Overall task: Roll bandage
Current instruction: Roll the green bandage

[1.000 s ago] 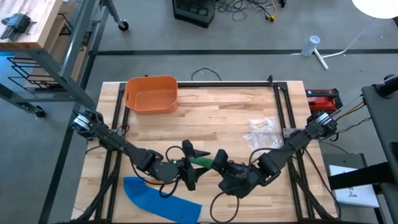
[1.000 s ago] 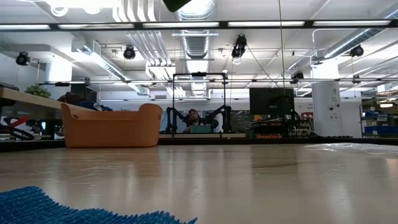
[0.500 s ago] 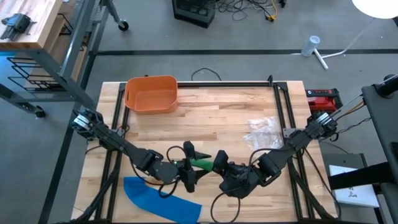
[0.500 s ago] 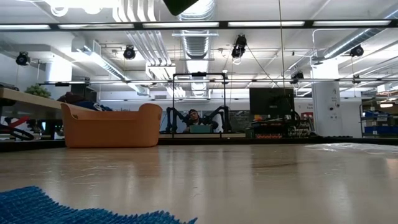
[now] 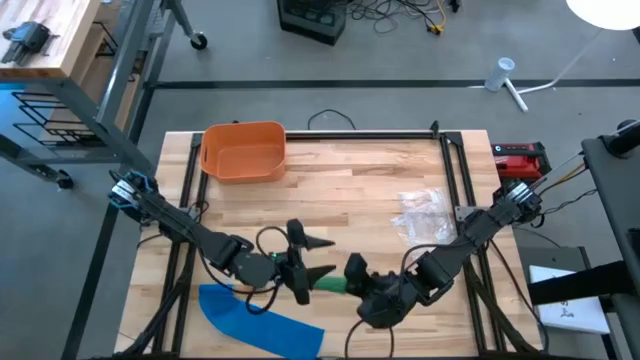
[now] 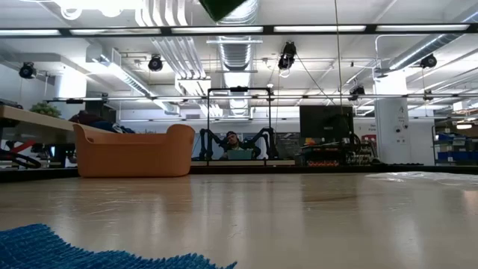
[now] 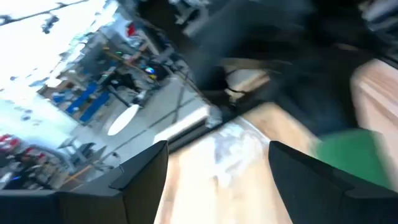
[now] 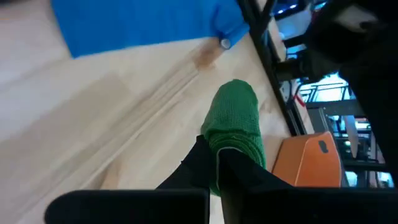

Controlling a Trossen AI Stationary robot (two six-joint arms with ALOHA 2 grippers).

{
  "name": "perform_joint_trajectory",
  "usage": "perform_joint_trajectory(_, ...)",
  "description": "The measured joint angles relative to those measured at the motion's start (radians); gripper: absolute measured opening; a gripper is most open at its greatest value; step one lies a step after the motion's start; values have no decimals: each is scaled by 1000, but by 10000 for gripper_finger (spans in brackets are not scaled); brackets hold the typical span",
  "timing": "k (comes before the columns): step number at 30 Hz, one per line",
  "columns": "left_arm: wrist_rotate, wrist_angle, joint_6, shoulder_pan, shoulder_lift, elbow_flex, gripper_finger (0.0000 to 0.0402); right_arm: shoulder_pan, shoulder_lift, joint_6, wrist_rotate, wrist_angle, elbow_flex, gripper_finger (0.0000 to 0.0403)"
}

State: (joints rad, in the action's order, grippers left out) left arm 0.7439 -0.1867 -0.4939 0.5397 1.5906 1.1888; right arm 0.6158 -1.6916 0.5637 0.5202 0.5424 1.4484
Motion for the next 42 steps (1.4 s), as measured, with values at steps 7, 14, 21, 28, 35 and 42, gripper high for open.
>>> perform_joint_trajectory(7,6,33,-3,42,-22,-4,254,-2,17,-320,42,-57,1,3)
perform_joint_trajectory(14,35,86,-6,149,-102,-4,260,9,151,-648,77,-46,1,3)
perform_joint_trajectory(21,-27,61,-154,197,-80,-11,263,28,302,-925,23,-67,3,3)
perform_joint_trajectory(28,8,-71,-557,201,9,-12,245,31,316,-1162,-78,-38,3,3)
perform_joint_trajectory(35,3,-192,-530,201,23,-13,230,35,277,-1093,-218,-30,3,3)
perform_joint_trajectory(42,-2,-196,-498,198,22,-16,211,35,253,-964,-251,-97,3,3)
